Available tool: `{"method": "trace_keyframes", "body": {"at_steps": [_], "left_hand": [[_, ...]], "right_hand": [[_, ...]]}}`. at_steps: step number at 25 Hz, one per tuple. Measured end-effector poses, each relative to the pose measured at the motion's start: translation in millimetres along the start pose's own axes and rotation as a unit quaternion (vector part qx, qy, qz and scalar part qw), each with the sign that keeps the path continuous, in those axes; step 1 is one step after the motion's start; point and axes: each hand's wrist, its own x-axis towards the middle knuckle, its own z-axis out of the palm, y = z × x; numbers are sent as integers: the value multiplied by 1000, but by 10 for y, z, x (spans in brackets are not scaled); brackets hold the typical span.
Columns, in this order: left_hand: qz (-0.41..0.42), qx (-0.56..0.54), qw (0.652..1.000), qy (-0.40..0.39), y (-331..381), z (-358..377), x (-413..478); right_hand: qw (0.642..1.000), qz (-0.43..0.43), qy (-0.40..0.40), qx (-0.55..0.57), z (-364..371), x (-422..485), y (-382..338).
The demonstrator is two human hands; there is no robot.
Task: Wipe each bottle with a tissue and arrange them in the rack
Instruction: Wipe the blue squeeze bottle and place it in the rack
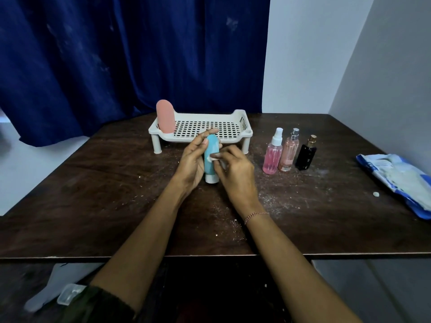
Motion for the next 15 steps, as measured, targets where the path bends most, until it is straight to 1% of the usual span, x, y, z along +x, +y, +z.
{"method": "trace_keyframes", "body": {"at_steps": [2,6,8,10,12,15], "left_hand": [[5,0,1000,-13,-7,-4,-1],[-1,15,1000,1,14,6,-6],[-4,15,1000,-7,20,22,-21],[-2,11,1000,-23,22,20,-21],[-4,10,999,-34,18,11,-17],[-5,14,999,-32,20,5,-20]], "right_hand": [[1000,17,17,10,-15,24,15],[999,-49,-22,-7,10,-18,-64],[999,-37,-13,3,-1,-5,-33],[1000,-3,20,20,-19,21,16],[999,10,42,28,-38,40,29],[999,-32,9,10,-22,13,-18]]}}
